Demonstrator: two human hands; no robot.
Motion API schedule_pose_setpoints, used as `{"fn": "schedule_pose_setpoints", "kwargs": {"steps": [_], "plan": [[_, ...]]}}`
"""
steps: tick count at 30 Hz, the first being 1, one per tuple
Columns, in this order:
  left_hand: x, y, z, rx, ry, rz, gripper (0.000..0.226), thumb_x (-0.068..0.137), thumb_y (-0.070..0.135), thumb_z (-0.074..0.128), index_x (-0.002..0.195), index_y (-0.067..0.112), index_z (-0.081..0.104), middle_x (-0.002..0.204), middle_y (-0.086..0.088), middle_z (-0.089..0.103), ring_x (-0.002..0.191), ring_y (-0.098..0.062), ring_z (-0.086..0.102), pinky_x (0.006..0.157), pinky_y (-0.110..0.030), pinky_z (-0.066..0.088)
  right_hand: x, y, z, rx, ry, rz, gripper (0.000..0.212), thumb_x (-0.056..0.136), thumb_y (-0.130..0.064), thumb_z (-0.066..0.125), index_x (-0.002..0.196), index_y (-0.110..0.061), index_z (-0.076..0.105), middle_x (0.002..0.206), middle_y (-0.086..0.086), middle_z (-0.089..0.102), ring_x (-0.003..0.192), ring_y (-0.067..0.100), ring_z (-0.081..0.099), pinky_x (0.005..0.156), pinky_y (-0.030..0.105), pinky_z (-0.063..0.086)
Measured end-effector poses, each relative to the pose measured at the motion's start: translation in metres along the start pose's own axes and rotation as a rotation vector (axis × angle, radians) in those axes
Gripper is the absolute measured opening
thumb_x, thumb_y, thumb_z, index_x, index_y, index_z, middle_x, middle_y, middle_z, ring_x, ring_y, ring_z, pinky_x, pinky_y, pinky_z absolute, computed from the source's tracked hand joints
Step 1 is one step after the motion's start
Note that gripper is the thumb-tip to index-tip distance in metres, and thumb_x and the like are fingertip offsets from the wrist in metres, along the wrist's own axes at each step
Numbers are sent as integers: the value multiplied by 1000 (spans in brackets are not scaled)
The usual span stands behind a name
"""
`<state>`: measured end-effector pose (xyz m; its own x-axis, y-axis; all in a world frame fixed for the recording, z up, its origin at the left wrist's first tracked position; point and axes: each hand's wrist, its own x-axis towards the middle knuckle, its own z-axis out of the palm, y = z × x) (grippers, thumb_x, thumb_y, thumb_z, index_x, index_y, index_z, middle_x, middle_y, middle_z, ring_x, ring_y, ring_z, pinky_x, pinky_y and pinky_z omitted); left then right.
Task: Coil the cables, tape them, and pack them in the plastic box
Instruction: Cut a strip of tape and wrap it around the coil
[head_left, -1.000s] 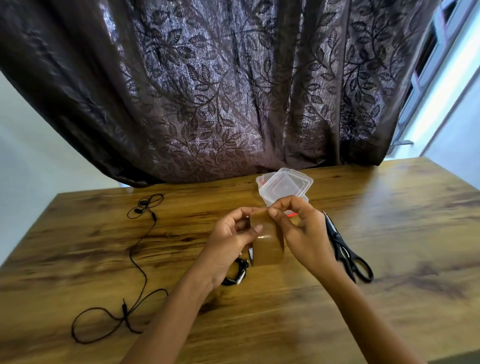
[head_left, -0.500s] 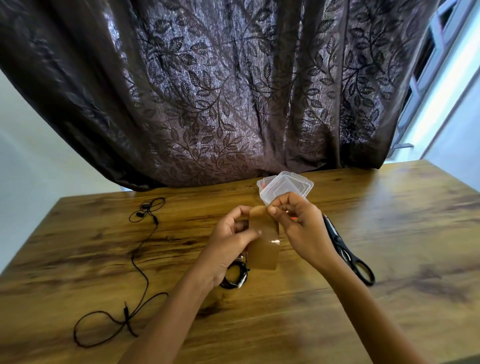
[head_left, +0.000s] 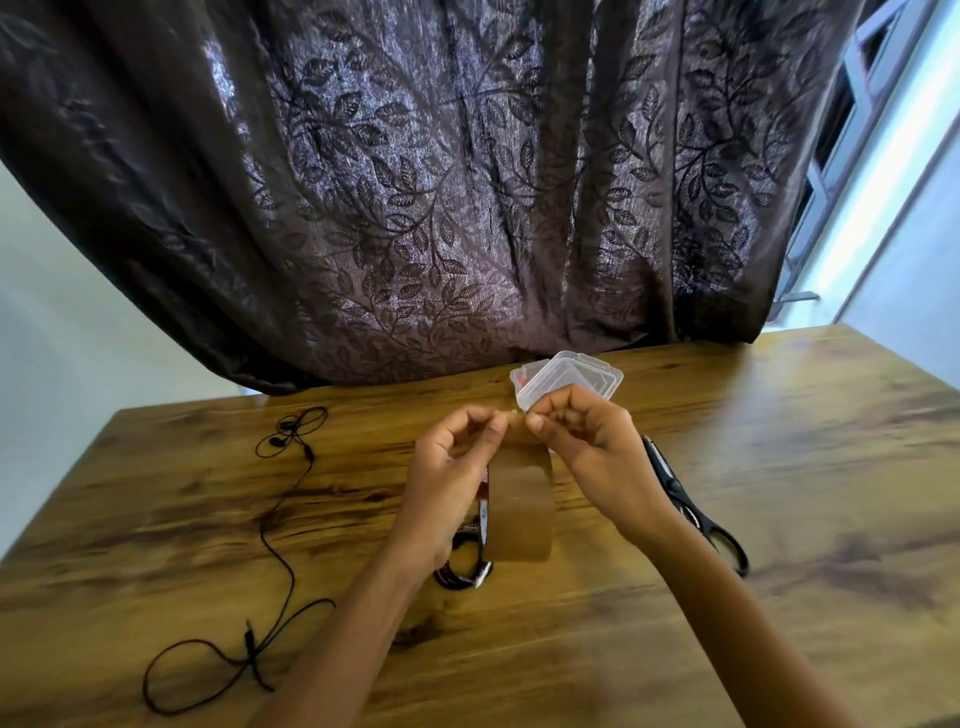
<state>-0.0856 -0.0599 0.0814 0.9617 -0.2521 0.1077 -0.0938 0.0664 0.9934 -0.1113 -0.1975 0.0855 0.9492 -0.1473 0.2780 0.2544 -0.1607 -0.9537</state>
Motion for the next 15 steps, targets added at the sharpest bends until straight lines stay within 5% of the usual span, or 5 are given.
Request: {"fn": "schedule_pose_setpoints", "kwargs": {"steps": [3,5,11,15], "plan": [[-1,-2,1,21,2,24,11,88,20,57,84,21,67,79,8,69,76,-5,64,66,-25,52,2,-4,-3,43,-48,87,4,86,-4,59,83,-7,61,72,12,55,71,20,49,65,28,40],[-1,-2,2,34,-11,34,12,89,20,56,82,22,66,77,9,69,75,-4,63,64,-23,52,3,-7,-5,36,-64,129,9,87,-3,55,82,-7,61,69,7,54,70,17,48,66,24,38],[-2,-2,5,7,69,-47,15,92,23,54,79,22,62,61,15,64,56,5,57,46,-14,44,9,-10,-18,165,44,229,30,85,-37,47,82,-12,63,77,3,69,71,14,58,73,32,45],[-1,1,5,-8,105,-65,13,91,23,54,82,18,62,60,13,63,54,5,56,45,-12,44,0,12,-29,72,175,281,24,94,-27,49,82,-11,64,76,2,69,69,11,60,66,24,48]]}}
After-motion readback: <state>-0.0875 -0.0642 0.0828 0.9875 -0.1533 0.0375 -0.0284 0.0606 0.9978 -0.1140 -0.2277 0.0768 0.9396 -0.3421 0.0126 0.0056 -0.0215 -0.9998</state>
